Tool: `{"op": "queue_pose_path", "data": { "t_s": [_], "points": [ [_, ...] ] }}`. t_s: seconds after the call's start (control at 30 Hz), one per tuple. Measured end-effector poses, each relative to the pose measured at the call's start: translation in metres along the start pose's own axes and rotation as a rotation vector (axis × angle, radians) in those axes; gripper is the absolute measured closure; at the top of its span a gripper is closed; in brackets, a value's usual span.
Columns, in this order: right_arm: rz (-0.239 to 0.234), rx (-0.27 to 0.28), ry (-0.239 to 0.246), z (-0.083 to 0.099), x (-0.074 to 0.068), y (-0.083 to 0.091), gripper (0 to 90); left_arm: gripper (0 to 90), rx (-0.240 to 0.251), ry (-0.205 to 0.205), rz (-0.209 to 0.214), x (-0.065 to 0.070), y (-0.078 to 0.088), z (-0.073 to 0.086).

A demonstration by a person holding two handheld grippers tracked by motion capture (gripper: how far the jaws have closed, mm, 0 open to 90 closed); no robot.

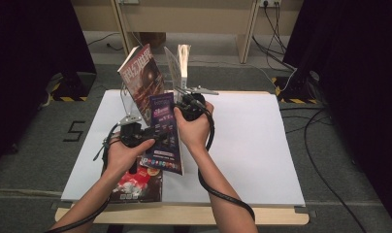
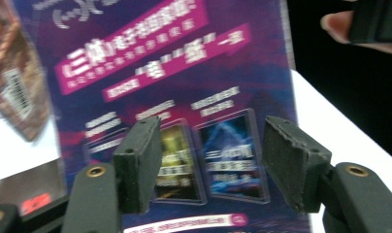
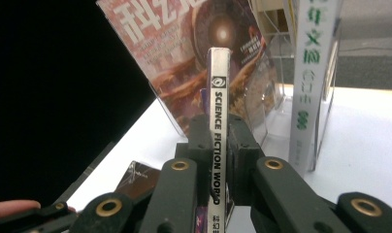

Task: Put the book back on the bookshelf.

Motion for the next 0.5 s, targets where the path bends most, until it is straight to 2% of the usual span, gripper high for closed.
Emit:
{"op": "queue_pose_path", "data": {
  "t_s": [0.03,0.07,0.2,0.43,0.5],
  "points": [
    [0.002,0.002,0.002,-0.001,0.000,0.000,83.3,39.8,0.000,0.000,0.000,0.000,0.000,0.000],
    [0.006,0.005,0.005,-0.002,-0.001,-0.001,83.2,40.1,-0.008,-0.017,0.010,0.007,-0.001,-0.001],
    [0.016,0.011,0.004,-0.005,-0.002,-0.003,83.2,40.3,-0.013,-0.026,0.031,0.016,-0.005,-0.003],
    [0.031,0.008,0.015,-0.008,-0.005,-0.007,83.2,39.0,-0.009,-0.048,0.008,0.023,-0.012,-0.009],
    [0.037,0.009,0.023,-0.010,-0.006,-0.008,83.2,38.8,-0.012,-0.064,-0.008,0.026,-0.015,-0.010]
  ]
}}
Point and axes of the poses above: each handheld gripper's, and its own axes: y roughly backward along the jaws, z roughly out of its underside, x roughly to its right, the point moved 8 cm from there along -y, roughly forward along the jaws, and after that the axes turned 11 degrees about y, right-handed, at the moved point
